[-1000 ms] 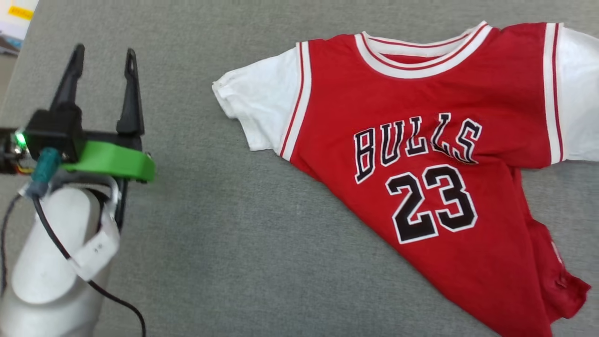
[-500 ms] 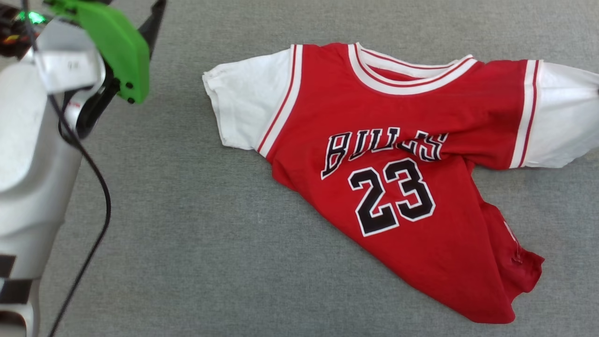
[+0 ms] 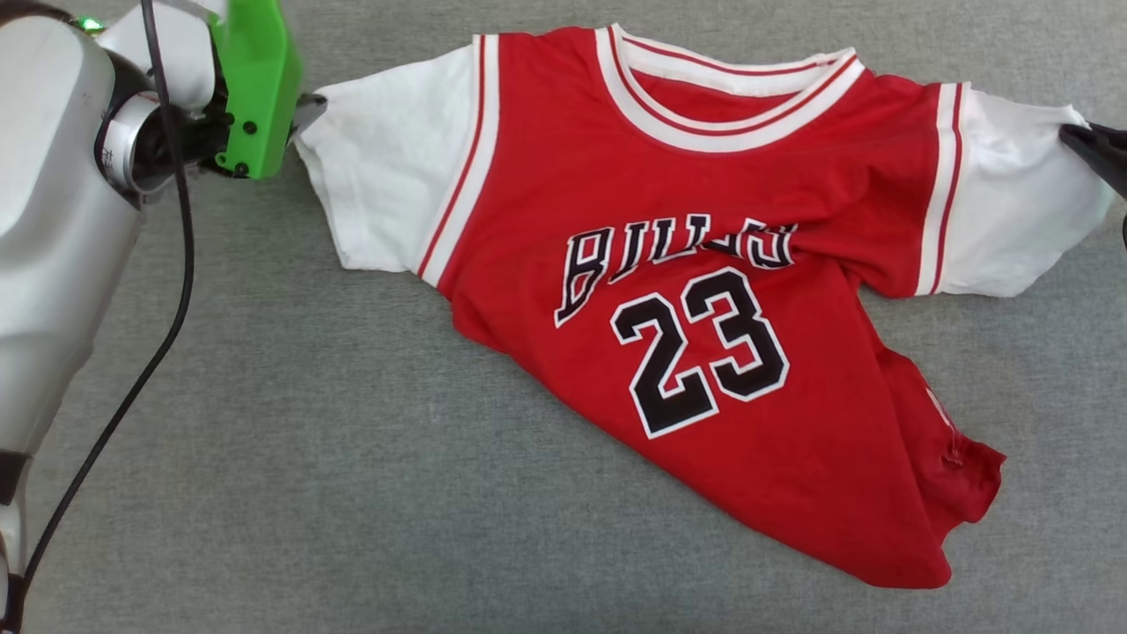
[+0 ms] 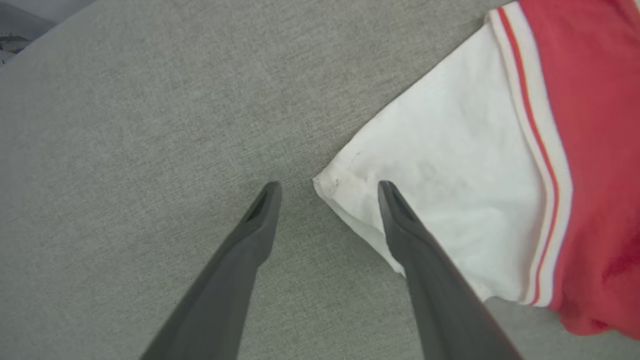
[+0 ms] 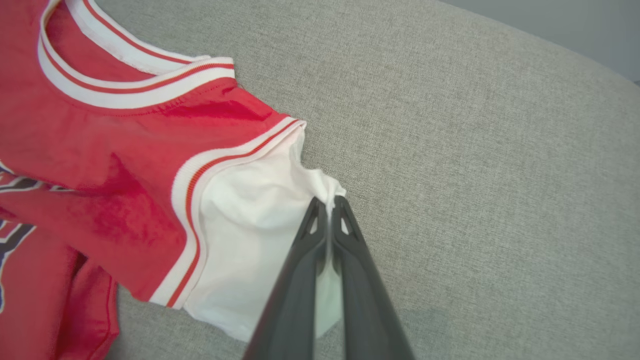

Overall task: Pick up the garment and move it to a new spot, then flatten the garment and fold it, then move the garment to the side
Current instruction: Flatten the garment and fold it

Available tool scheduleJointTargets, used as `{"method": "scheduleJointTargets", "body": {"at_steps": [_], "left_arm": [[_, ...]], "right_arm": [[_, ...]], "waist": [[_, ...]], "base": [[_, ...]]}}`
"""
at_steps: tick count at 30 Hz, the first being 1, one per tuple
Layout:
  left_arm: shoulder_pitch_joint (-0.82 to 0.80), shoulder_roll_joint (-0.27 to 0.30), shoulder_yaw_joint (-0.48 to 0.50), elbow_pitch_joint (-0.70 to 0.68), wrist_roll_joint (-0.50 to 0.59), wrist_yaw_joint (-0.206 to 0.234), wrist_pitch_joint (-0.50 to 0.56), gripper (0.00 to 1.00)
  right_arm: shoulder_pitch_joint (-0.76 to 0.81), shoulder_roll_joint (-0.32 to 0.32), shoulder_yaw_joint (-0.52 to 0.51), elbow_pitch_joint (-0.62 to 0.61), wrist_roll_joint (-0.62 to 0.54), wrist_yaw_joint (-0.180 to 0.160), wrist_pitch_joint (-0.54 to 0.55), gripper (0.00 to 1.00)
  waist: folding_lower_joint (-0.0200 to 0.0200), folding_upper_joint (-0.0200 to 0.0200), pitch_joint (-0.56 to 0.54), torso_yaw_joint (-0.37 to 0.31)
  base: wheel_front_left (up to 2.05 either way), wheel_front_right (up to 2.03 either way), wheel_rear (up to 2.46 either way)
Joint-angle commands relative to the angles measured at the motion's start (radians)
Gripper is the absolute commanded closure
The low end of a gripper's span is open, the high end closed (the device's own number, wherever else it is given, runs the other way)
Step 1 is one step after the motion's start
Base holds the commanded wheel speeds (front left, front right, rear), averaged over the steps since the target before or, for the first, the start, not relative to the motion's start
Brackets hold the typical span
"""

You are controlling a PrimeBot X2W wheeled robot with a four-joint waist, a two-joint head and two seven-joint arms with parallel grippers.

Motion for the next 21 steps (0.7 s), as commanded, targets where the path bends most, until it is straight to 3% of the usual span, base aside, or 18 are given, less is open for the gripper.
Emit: {"method": "scheduleJointTargets", "body": {"at_steps": [1, 10, 11, 12, 17, 21], "left_arm": [[-0.022, 0.013, -0.016, 0.017, -0.021, -0.003, -0.001, 0.00], [-0.001, 0.039, -0.148, 0.076, -0.072, -0.003, 0.028, 0.00], [0.002, 0.043, -0.168, 0.071, -0.080, -0.003, 0.032, 0.75], [0.004, 0.044, -0.178, 0.069, -0.091, -0.003, 0.032, 1.00], [-0.004, 0.056, -0.223, 0.050, -0.116, -0.003, -0.027, 1.00], [-0.023, 0.079, -0.212, 0.008, -0.116, -0.003, -0.236, 1.00]], "right_arm": [[-0.026, 0.007, 0.009, -0.006, -0.007, -0.001, -0.003, 1.00], [-0.069, 0.008, 0.049, -0.005, 0.002, -0.001, -0.018, 1.00], [-0.072, 0.007, 0.053, -0.002, 0.003, -0.001, -0.021, 1.00], [-0.074, 0.006, 0.055, 0.001, 0.004, -0.001, -0.024, 1.00], [-0.084, 0.003, 0.067, 0.020, 0.003, -0.001, -0.055, 1.00], [-0.097, 0.000, 0.064, 0.040, -0.012, -0.001, -0.116, 1.00]], "waist": [[-0.0001, 0.0000, 0.032, -0.030], [-0.0001, 0.0000, 0.061, -0.048], [-0.0001, 0.0000, 0.061, -0.047], [-0.0001, 0.0000, 0.061, -0.046], [-0.0001, 0.0000, 0.034, -0.032], [-0.0001, 0.0000, -0.023, -0.016]], "base": [[0.00, 0.00, 0.00], [0.00, 0.00, 0.00], [0.00, 0.00, 0.00], [0.00, 0.00, 0.00], [0.00, 0.00, 0.00], [0.00, 0.00, 0.00]]}}
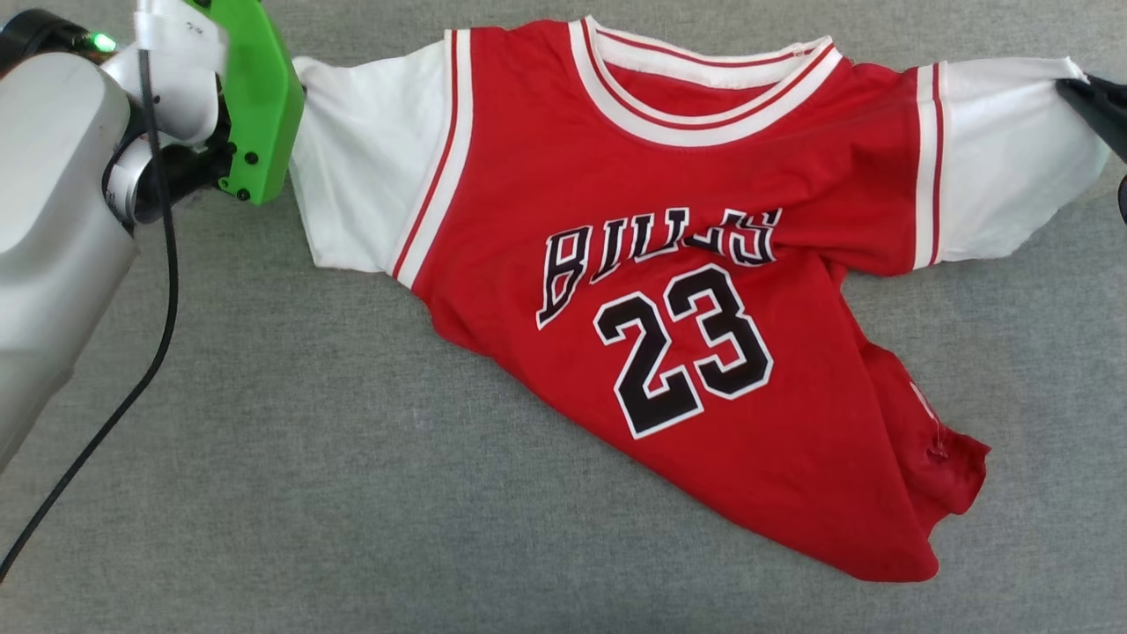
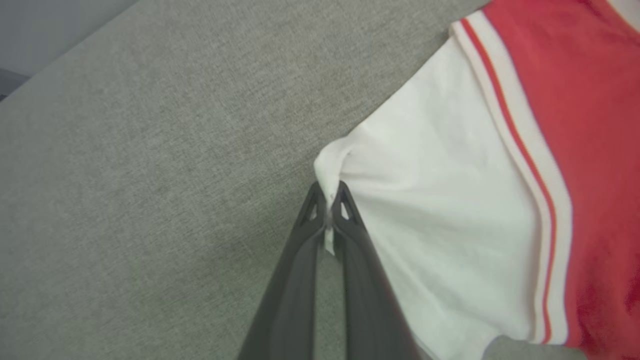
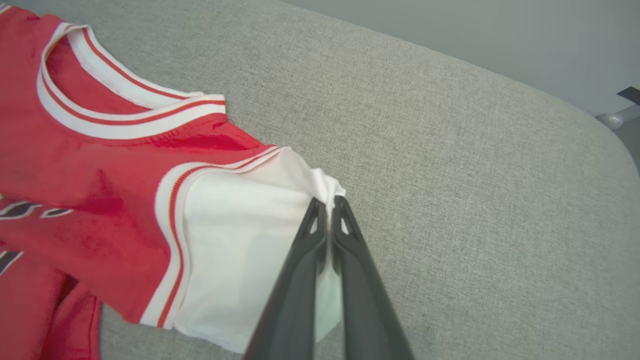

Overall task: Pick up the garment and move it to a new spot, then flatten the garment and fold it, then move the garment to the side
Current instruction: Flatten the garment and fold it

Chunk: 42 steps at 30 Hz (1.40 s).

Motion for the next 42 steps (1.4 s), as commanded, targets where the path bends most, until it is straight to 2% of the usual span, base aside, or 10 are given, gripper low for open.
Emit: {"method": "scheduleJointTargets", "body": {"at_steps": [1, 6, 10, 14, 20, 24, 30, 37, 42], "left_arm": [[0.011, 0.015, -0.002, -0.012, -0.006, -0.002, -0.052, 1.00], [0.002, 0.061, -0.019, -0.061, 0.015, -0.002, -0.243, 1.00], [-0.022, 0.079, -0.016, -0.089, 0.038, -0.002, -0.338, 1.00], [-0.065, 0.077, 0.003, -0.117, 0.055, -0.002, -0.388, 1.00], [-0.181, 0.052, 0.037, -0.133, 0.100, 0.019, -0.429, 1.00], [-0.278, 0.015, 0.064, -0.102, 0.133, 0.038, -0.467, 1.00], [-0.448, -0.031, 0.099, -0.015, 0.172, 0.035, -0.515, 1.00], [-0.630, -0.077, 0.127, 0.101, 0.198, 0.022, -0.567, 1.00], [-0.700, -0.085, 0.124, 0.182, 0.207, 0.011, -0.594, 1.00]], "right_arm": [[-0.023, -0.003, -0.003, 0.006, -0.007, -0.001, -0.025, 1.00], [-0.023, -0.018, -0.015, 0.015, -0.010, -0.001, -0.105, 1.00], [-0.025, -0.041, -0.032, 0.008, -0.007, -0.001, -0.154, 1.00], [-0.060, -0.063, -0.056, 0.008, -0.021, -0.001, -0.184, 1.00], [-0.192, -0.053, -0.077, 0.042, -0.063, -0.001, -0.191, 1.00], [-0.325, -0.018, -0.071, 0.088, -0.102, -0.001, -0.178, 1.00], [-0.569, 0.060, -0.023, 0.184, -0.166, -0.001, -0.162, 1.00], [-0.824, 0.128, 0.022, 0.333, -0.215, -0.001, -0.208, 1.00], [-0.932, 0.176, 0.059, 0.437, -0.226, -0.001, -0.273, 1.00]], "waist": [[-0.0001, 0.0000, -0.052, 0.019], [-0.0001, 0.0000, -0.142, 0.051], [-0.0001, 0.0000, -0.196, 0.071], [-0.0001, 0.0000, -0.229, 0.084], [-0.0001, 0.0000, -0.233, 0.092], [-0.0001, 0.0000, -0.205, 0.089], [-0.0001, 0.0000, -0.141, 0.066], [-0.0001, 0.0000, -0.075, 0.046], [-0.0001, 0.0000, -0.040, 0.031]], "base": [[0.00, 0.00, 0.00], [0.00, 0.00, 0.00], [0.00, 0.00, 0.00], [0.00, 0.00, 0.00], [0.00, 0.00, 0.00], [0.00, 0.00, 0.00], [0.00, 0.00, 0.00], [0.00, 0.00, 0.00], [0.00, 0.00, 0.00]]}}
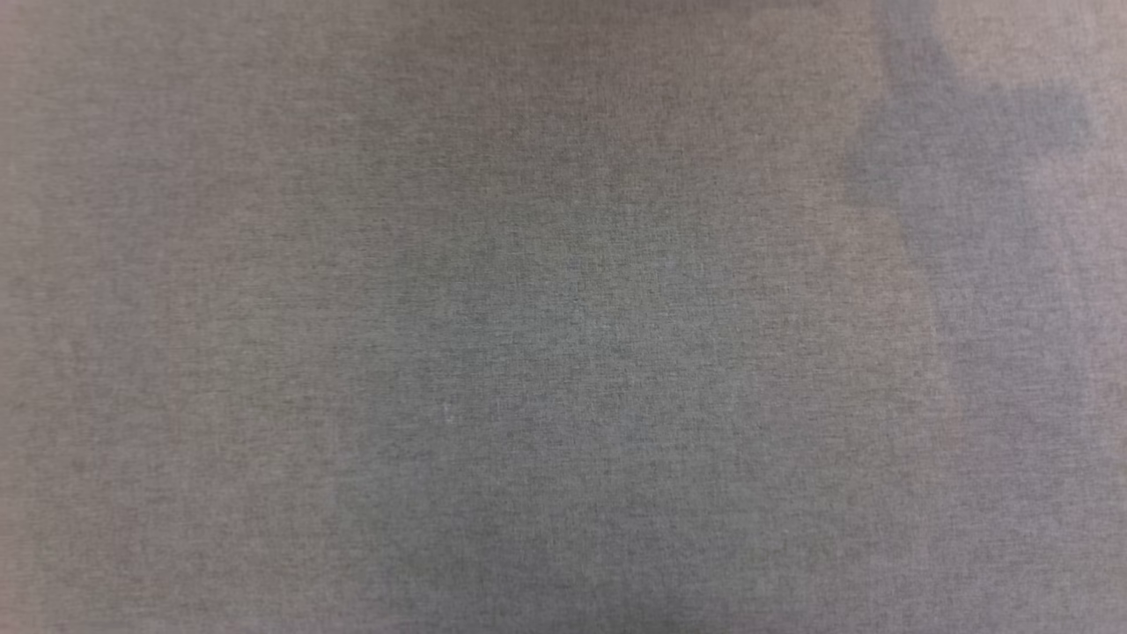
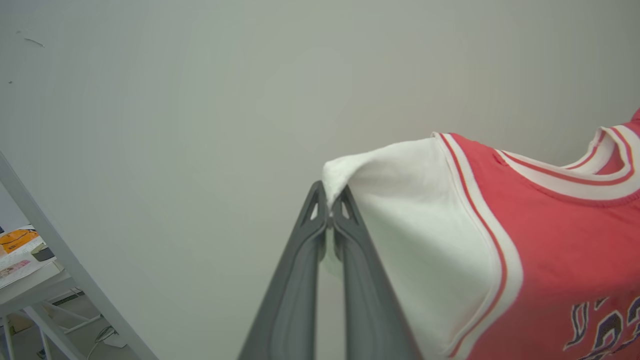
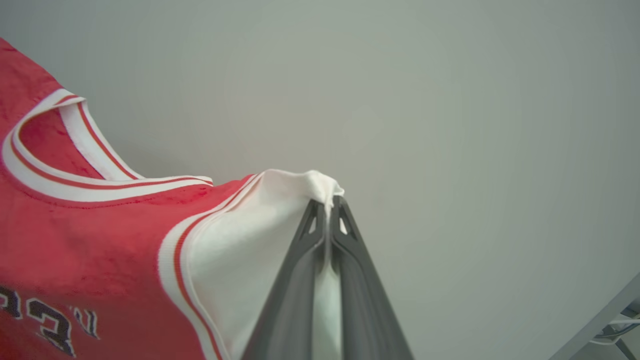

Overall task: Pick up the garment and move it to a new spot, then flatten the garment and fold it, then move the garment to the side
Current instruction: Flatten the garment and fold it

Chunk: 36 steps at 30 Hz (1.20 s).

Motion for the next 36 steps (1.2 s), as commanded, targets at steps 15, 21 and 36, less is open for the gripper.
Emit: {"method": "scheduleJointTargets", "body": {"at_steps": [15, 21, 36], "left_arm": [[0.170, 0.002, -0.035, 0.127, -0.081, -0.018, -0.164, 1.00], [0.401, 0.040, -0.035, 0.088, -0.147, -0.018, -0.248, 1.00], [1.232, 0.160, -0.025, -0.275, -0.304, 0.184, -0.349, 1.00]], "right_arm": [[0.096, 0.077, 0.200, 0.136, 0.134, -0.001, -0.195, 1.00], [0.260, 0.072, 0.300, 0.111, 0.209, -0.001, -0.267, 1.00], [0.840, -0.054, 0.479, -0.088, 0.373, -0.001, -0.373, 1.00]], "waist": [[0.0000, 0.0000, 0.053, -0.019], [0.0000, 0.0000, -0.018, -0.005], [0.0000, 0.0000, -0.253, 0.007]], "base": [[0.00, 0.00, 0.00], [0.00, 0.00, 0.00], [0.00, 0.00, 0.00]]}}
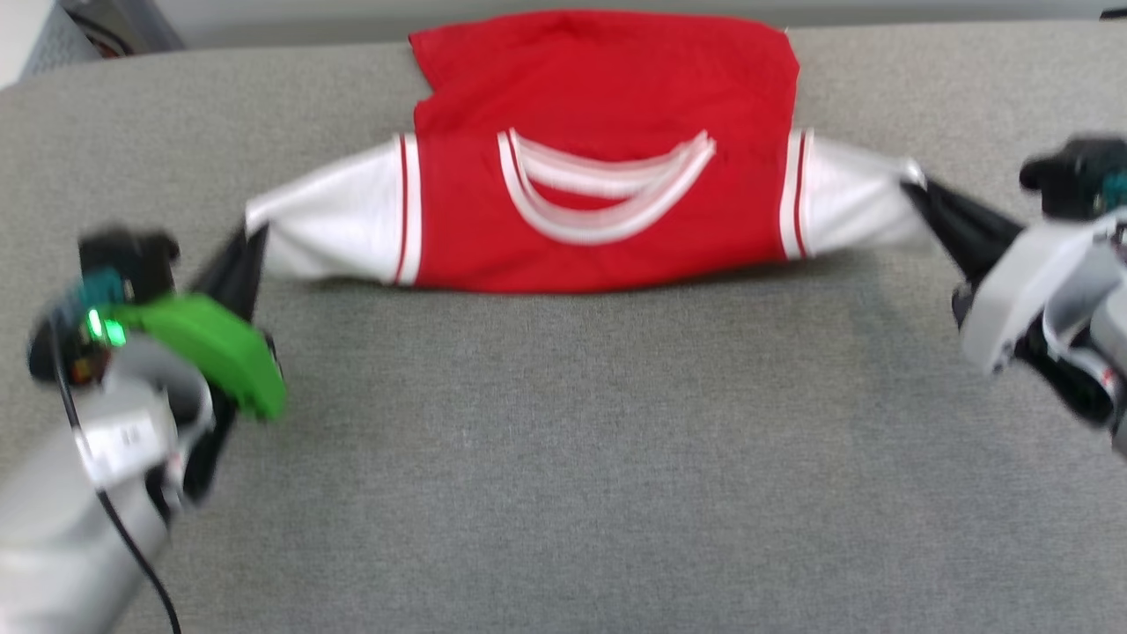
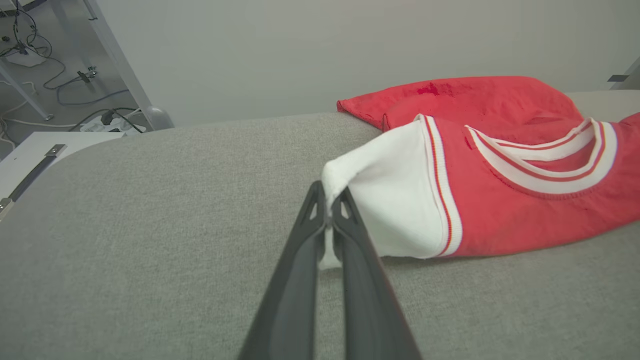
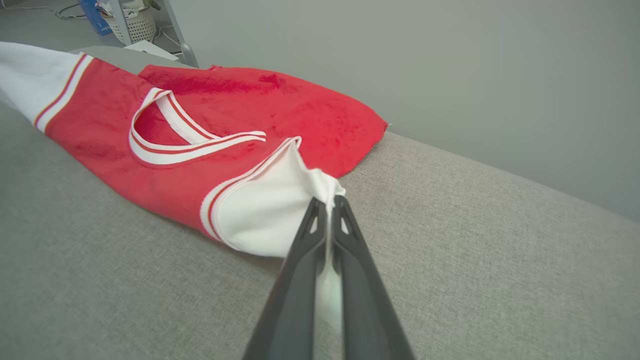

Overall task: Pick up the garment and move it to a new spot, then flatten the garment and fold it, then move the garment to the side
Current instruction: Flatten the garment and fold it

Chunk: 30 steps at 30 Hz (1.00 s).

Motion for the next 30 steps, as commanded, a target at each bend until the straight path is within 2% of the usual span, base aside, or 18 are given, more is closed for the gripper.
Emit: {"method": "scheduleJointTargets", "body": {"at_steps": [1, 6, 11, 18, 24, 25, 26, 27, 28, 29, 30], "left_arm": [[0.078, 0.014, 0.006, -0.042, -0.026, 0.031, -0.010, 1.00], [0.335, 0.050, 0.023, -0.179, -0.059, 0.112, -0.014, 1.00], [0.520, 0.060, 0.067, -0.249, -0.054, 0.169, -0.014, 1.00], [0.671, 0.024, 0.105, -0.248, -0.027, 0.198, -0.014, 1.00], [0.738, -0.019, 0.162, -0.245, 0.001, 0.192, -0.014, 1.00], [0.744, -0.024, 0.175, -0.247, 0.011, 0.192, -0.014, 1.00], [0.748, -0.028, 0.184, -0.249, 0.018, 0.191, -0.014, 1.00], [0.750, -0.033, 0.195, -0.253, 0.031, 0.189, -0.014, 1.00], [0.751, -0.037, 0.206, -0.258, 0.045, 0.187, -0.014, 1.00], [0.750, -0.042, 0.214, -0.263, 0.060, 0.183, -0.014, 1.00], [0.746, -0.046, 0.219, -0.267, 0.072, 0.179, -0.014, 1.00]], "right_arm": [[0.055, -0.020, -0.001, -0.016, 0.017, -0.001, -0.015, 1.00], [0.265, -0.081, -0.003, -0.077, 0.043, -0.001, -0.027, 1.00], [0.458, -0.125, -0.050, -0.113, 0.070, -0.001, -0.030, 1.00], [0.668, -0.131, -0.125, -0.114, 0.085, -0.001, -0.026, 1.00], [0.797, -0.121, -0.190, -0.142, 0.092, -0.001, 0.014, 1.00], [0.807, -0.119, -0.207, -0.148, 0.089, -0.001, 0.022, 0.85], [0.810, -0.117, -0.220, -0.152, 0.084, -0.001, 0.029, 0.64], [0.811, -0.115, -0.237, -0.159, 0.077, -0.001, 0.040, 0.55], [0.808, -0.114, -0.253, -0.166, 0.069, -0.001, 0.047, 0.20], [0.802, -0.114, -0.275, -0.173, 0.057, -0.001, 0.055, 0.00], [0.795, -0.116, -0.292, -0.183, 0.046, -0.001, 0.061, 0.00]], "waist": [[0.0001, 0.0000, -0.079, 0.002], [0.0001, 0.0000, -0.131, 0.003], [0.0001, 0.0000, -0.164, 0.002], [0.0001, 0.0000, -0.188, 0.004], [0.0001, 0.0000, -0.186, 0.009], [0.0001, 0.0000, -0.182, 0.008], [0.0001, 0.0000, -0.179, 0.008], [0.0001, 0.0000, -0.175, 0.009], [0.0001, 0.0000, -0.170, 0.009], [0.0001, 0.0000, -0.164, 0.011], [0.0001, 0.0000, -0.159, 0.013]], "base": [[0.00, 0.00, 0.00], [0.00, 0.00, 0.00], [0.00, 0.00, 0.00], [0.00, 0.00, 0.00], [0.00, 0.00, 0.00], [0.00, 0.00, 0.00], [0.00, 0.00, 0.00], [0.00, 0.00, 0.00], [0.00, 0.00, 0.00], [0.00, 0.00, 0.00], [0.00, 0.00, 0.00]]}}
